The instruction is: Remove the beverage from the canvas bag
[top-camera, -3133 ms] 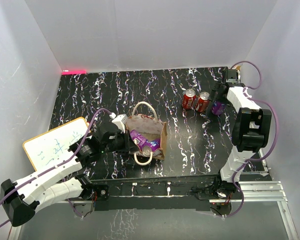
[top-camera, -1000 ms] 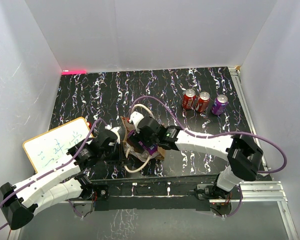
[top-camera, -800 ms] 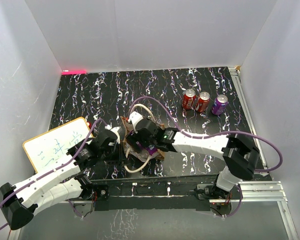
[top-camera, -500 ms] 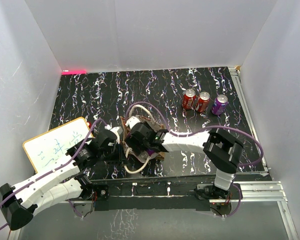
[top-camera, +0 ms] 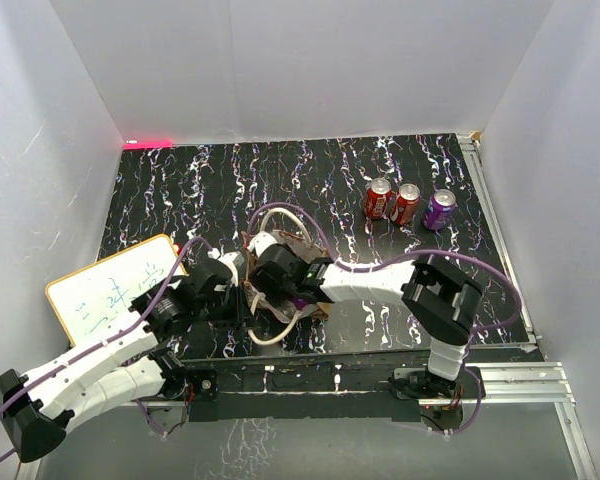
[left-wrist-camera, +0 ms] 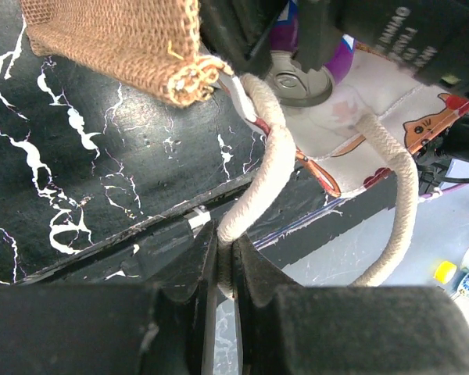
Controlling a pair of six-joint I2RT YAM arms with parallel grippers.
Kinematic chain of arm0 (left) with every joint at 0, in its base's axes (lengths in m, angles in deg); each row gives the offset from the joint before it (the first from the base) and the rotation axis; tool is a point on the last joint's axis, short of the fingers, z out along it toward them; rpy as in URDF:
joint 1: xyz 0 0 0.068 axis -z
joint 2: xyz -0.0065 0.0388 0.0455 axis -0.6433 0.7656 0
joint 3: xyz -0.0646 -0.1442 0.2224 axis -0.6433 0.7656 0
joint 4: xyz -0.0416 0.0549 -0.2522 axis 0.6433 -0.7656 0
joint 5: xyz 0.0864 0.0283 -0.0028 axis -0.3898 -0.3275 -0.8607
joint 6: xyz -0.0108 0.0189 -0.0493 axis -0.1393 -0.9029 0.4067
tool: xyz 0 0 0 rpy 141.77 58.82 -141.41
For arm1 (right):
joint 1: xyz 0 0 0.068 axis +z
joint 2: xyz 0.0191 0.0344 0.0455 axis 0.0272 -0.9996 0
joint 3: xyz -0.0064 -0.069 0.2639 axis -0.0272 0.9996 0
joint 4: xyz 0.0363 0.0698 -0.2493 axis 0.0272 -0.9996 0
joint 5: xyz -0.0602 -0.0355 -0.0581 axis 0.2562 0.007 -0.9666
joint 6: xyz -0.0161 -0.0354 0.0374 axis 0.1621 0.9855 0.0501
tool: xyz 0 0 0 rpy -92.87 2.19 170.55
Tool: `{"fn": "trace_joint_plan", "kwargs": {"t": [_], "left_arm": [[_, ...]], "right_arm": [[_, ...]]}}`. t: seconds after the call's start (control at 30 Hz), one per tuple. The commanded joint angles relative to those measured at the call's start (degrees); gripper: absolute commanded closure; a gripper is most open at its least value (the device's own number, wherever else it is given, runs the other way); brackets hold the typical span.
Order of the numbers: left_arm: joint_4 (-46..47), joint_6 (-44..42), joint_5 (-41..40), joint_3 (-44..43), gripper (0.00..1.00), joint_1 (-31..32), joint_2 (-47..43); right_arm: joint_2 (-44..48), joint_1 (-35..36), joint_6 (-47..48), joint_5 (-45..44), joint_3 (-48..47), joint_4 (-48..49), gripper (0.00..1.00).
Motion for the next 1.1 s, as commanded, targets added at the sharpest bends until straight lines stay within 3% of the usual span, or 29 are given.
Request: {"fn": "trace_joint_plan", "kwargs": {"t": [0.0,0.27,0.43,0.7,1.07], "left_arm": [[-1.5,-0.2,-1.2,-1.7,1.00,-0.2,-1.7],[1.0,0.7,-0.7,-1.0,1.00,-0.2,-3.7],[0.7,0.8,-0.7,-1.0,0.88,-0.2,-5.5],[4.2,2.1,-2.9,-0.9,0.59,-0.2,-9.8],[13.5,2.4,-11.6,-4.9,0.03,-0.2,-14.5]], "right_arm": [[9.4,0.5,0.0,-0.1,-0.8,5.1,0.67],[16.4,0.5,-3.0,2.3,6.6,14.7,0.81],[16.6,0.5,-5.3,2.8,6.5,13.6,0.89],[21.4,0.5,-7.2,2.8,8.2,14.5,0.89],[30.5,0.4,-4.3,4.2,10.8,19.9,0.89]]}}
